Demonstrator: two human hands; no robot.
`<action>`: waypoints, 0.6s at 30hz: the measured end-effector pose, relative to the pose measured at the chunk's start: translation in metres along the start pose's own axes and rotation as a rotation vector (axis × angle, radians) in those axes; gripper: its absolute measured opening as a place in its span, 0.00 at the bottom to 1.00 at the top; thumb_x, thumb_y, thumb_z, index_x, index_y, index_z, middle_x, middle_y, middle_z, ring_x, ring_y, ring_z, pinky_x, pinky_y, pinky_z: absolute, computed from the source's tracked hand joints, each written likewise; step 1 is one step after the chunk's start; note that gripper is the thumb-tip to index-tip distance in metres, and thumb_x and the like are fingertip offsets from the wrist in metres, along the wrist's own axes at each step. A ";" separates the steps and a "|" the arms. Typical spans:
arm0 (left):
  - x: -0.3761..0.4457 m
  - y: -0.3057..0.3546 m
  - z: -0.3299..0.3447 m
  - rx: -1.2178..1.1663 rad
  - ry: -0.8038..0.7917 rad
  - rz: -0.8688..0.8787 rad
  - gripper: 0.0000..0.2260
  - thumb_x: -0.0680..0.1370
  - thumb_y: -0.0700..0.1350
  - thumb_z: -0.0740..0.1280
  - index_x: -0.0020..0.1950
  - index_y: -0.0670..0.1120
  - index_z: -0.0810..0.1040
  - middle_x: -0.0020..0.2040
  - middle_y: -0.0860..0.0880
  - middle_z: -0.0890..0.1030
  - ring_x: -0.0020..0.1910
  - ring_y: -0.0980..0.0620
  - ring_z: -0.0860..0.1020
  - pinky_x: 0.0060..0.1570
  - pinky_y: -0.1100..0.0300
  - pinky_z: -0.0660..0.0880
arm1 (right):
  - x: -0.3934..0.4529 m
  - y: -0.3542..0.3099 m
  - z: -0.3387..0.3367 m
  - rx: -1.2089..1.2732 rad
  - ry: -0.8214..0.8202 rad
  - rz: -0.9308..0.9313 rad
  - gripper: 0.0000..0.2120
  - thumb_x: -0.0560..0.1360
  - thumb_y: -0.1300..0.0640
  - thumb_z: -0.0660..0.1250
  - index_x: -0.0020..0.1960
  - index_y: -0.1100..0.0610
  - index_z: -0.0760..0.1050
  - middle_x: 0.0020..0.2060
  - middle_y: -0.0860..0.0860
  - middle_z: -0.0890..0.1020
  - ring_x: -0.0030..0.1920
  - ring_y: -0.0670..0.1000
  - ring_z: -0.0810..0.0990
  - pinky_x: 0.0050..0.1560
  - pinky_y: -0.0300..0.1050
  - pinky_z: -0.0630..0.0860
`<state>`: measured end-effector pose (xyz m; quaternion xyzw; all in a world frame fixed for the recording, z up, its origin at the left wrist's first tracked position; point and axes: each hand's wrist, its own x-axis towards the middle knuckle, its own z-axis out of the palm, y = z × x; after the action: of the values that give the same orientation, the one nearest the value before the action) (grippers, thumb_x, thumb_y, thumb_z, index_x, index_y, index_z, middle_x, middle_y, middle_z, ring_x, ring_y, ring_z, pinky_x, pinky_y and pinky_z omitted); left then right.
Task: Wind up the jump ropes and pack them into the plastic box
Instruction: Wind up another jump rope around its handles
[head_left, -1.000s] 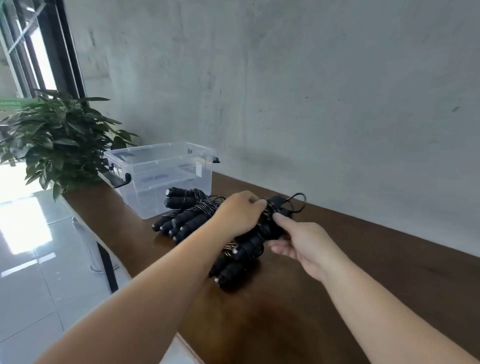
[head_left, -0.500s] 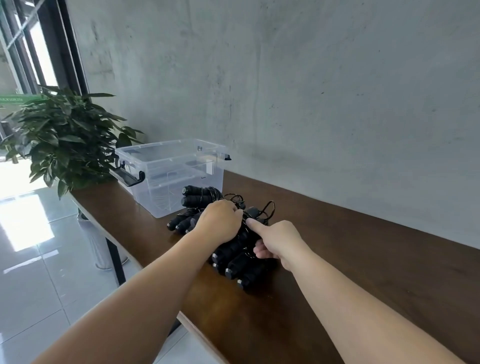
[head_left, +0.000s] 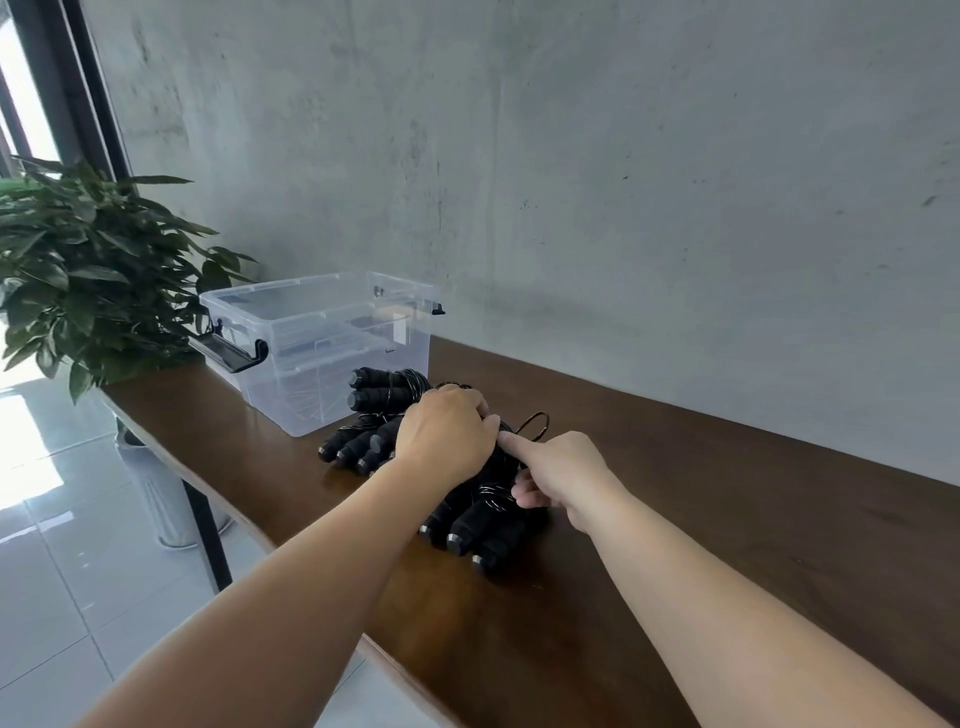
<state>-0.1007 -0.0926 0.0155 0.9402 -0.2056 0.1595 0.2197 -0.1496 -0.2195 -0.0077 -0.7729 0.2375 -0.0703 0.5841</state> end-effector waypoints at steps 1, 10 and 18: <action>0.000 0.001 0.000 0.001 0.001 0.015 0.11 0.79 0.53 0.62 0.55 0.50 0.80 0.58 0.50 0.78 0.57 0.49 0.75 0.55 0.53 0.73 | -0.001 -0.001 -0.001 -0.003 0.002 -0.001 0.25 0.72 0.42 0.73 0.46 0.66 0.79 0.31 0.56 0.83 0.26 0.52 0.80 0.36 0.42 0.82; 0.003 0.010 -0.005 -0.002 0.034 0.078 0.08 0.78 0.50 0.63 0.51 0.51 0.81 0.55 0.51 0.79 0.56 0.49 0.75 0.57 0.53 0.70 | -0.010 -0.006 -0.005 0.015 -0.002 -0.003 0.16 0.76 0.51 0.70 0.49 0.66 0.79 0.34 0.58 0.82 0.23 0.50 0.78 0.27 0.37 0.76; -0.001 0.029 -0.016 -0.118 0.180 0.037 0.18 0.79 0.53 0.61 0.33 0.47 0.67 0.28 0.53 0.69 0.29 0.52 0.69 0.28 0.60 0.61 | -0.012 -0.010 -0.014 -0.066 0.116 -0.127 0.17 0.77 0.48 0.64 0.34 0.58 0.75 0.26 0.51 0.75 0.25 0.52 0.70 0.30 0.43 0.66</action>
<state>-0.1184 -0.1083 0.0389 0.9036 -0.2112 0.2349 0.2892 -0.1628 -0.2237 0.0085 -0.7999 0.2236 -0.1441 0.5379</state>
